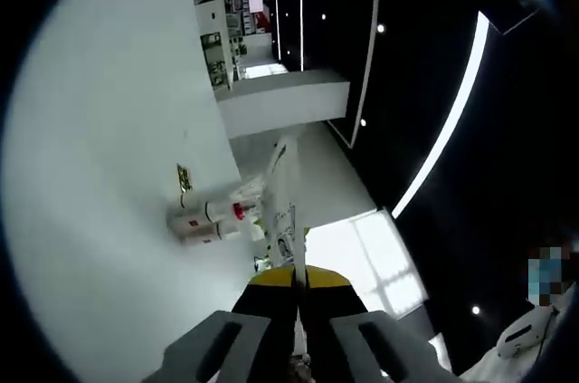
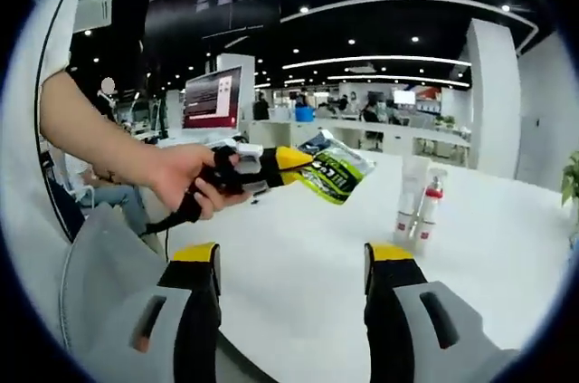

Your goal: Arrange the skincare products in the storage area until every visible bottle or jar stands upright without overlapping.

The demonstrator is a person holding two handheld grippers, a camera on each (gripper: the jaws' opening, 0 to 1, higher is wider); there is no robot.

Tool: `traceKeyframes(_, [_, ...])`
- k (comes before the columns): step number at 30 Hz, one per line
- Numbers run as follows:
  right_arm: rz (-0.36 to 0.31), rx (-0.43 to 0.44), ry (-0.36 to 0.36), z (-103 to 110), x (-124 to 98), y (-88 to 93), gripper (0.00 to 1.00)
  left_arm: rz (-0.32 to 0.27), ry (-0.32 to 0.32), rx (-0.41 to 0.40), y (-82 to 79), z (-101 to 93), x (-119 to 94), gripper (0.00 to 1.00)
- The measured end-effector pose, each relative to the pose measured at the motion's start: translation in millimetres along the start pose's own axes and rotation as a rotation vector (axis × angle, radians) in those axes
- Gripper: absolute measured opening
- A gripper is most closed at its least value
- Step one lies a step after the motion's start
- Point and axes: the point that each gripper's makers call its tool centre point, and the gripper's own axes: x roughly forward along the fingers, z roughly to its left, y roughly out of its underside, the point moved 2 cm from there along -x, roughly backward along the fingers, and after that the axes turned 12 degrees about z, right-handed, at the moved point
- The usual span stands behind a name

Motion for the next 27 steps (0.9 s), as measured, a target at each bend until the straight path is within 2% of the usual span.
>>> traceKeyframes(3, [0.023, -0.03, 0.008, 1, 4, 3.9, 0.61, -0.009, -0.007, -0.009, -7.3, 4.1, 5, 0.01])
traceKeyframes(14, [0.055, -0.026, 0.035, -6, 5, 9.5, 0.55, 0.0, -0.092, -0.031, -32.4, 35.5, 30, 0.01])
traceKeyframes(18, [0.105, -0.016, 0.077, -14, 11, 17.2, 0.54, -0.004, -0.122, -0.045, -39.3, 47.6, 38, 0.01])
traceKeyframes(24, [0.128, -0.026, 0.08, -14, 12, 20.4, 0.52, -0.012, -0.157, -0.07, -46.4, 65.2, 45, 0.01])
traceKeyframes(27, [0.13, -0.051, 0.097, -15, 11, 21.1, 0.48, -0.011, -0.175, -0.082, -48.8, 74.9, 48, 0.01])
